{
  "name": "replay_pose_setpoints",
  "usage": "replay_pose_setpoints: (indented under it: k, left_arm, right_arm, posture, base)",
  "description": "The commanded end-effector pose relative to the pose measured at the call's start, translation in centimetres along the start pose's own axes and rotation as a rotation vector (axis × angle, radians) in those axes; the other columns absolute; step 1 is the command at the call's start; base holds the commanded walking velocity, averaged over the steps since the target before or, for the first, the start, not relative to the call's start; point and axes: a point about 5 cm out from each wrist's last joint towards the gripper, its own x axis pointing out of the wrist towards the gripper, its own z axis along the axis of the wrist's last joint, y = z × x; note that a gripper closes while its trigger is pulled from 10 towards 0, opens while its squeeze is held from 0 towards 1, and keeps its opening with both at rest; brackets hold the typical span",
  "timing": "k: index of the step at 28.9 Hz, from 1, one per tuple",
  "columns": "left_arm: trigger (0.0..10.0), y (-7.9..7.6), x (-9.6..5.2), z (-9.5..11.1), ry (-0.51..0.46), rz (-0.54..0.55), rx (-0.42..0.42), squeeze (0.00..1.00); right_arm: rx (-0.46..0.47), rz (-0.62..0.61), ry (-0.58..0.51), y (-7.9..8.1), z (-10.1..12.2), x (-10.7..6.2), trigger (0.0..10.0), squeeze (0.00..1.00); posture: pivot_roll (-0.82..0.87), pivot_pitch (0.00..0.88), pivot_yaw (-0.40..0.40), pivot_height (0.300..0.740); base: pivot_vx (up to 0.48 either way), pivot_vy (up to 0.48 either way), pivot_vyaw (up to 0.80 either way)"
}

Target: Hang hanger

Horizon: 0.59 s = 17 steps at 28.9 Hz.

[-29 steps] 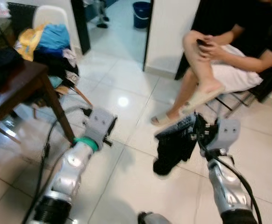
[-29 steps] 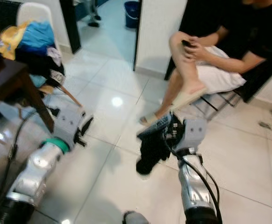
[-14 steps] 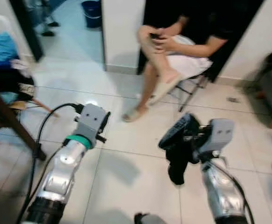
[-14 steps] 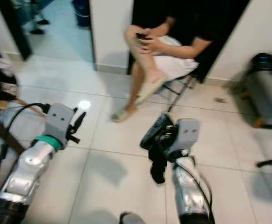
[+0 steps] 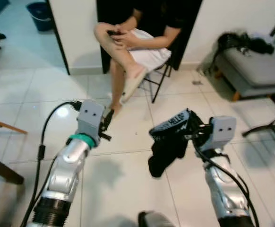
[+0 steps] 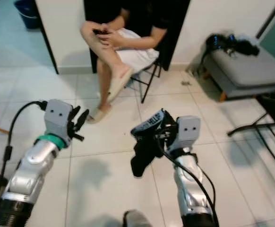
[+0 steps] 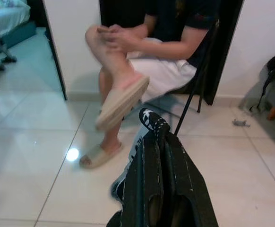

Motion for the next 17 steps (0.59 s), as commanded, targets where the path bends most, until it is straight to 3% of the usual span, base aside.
replay_pose_setpoints:
  k: [1,6,17]
  left_arm:
    - [10.0,-0.3,-0.1,-0.8,0.018,-0.006,0.03,0.0]
    - [10.0,-0.2,-0.3,-1.9,0.047,0.009,0.096,0.0]
    - [10.0,-0.8,0.0,-0.8,0.001,-0.002,0.075,0.0]
  right_arm:
    - [-0.034,0.022,0.006,-0.2,0.1,-0.2,10.0,0.0]
    - [-0.043,0.046,0.026,-0.3,0.1,-0.3,10.0,0.0]
    - [0.019,-0.007,0.024,-0.5,0.2,0.0,10.0,0.0]
  posture:
    - [-0.04,0.026,0.047,0.74]
    - [-0.05,0.033,0.012,0.74]
    - [-0.06,0.039,0.008,0.74]
  base:
    - [0.0,0.0,-0.74]
    - [0.0,0.0,-0.74]
    - [0.0,0.0,-0.74]
